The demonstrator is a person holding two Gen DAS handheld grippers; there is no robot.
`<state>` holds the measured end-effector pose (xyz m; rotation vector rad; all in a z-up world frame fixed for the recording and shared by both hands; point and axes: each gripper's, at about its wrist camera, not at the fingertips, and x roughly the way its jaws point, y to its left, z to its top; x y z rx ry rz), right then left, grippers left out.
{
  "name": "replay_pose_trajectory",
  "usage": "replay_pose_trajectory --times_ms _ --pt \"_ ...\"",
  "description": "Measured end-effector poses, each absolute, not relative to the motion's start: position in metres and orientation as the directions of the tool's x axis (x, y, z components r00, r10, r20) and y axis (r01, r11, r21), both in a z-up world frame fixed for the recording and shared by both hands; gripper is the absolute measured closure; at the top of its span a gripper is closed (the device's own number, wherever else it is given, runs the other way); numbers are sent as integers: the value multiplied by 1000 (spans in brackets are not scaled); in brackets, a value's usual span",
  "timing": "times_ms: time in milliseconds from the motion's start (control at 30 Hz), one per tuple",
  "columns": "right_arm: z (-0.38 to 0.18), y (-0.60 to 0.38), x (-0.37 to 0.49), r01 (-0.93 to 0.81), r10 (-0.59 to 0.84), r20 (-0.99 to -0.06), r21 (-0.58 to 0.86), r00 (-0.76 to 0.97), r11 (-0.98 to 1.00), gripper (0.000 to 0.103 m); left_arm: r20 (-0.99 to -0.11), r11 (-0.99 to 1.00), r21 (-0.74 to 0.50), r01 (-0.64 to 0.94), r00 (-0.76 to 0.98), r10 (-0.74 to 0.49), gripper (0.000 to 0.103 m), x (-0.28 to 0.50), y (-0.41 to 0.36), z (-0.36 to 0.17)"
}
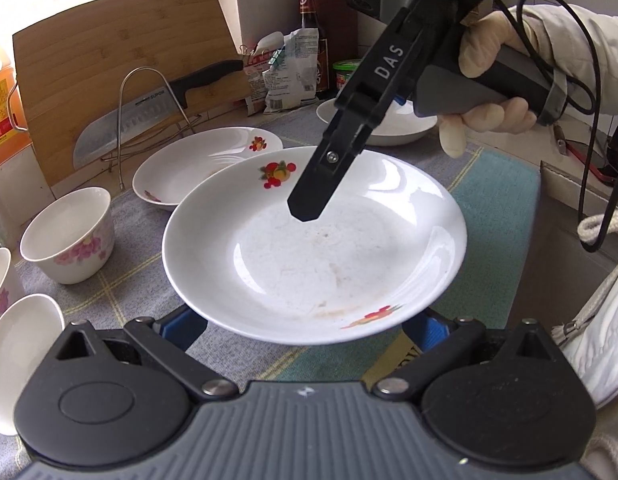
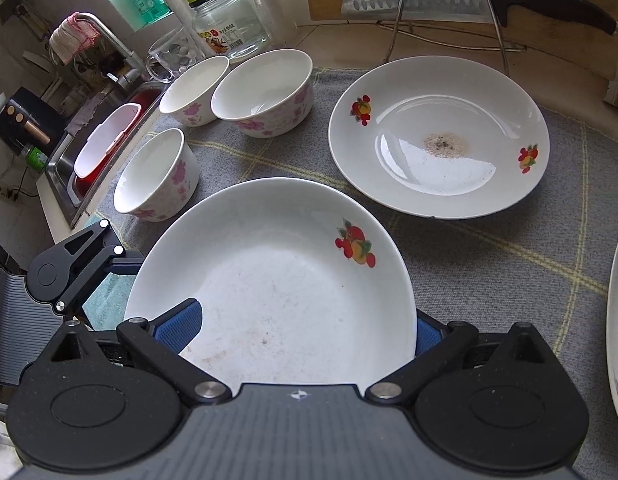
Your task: Organize plates and bowls
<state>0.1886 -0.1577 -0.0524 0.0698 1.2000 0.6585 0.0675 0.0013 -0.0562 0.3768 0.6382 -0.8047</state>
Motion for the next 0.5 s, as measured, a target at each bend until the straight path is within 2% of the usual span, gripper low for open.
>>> replay_pose_trajectory --times_ms 500 --pt "-39 -239 186 -397 498 -824 377 269 837 0 -652 602 86 794 502 -569 1 81 -76 -45"
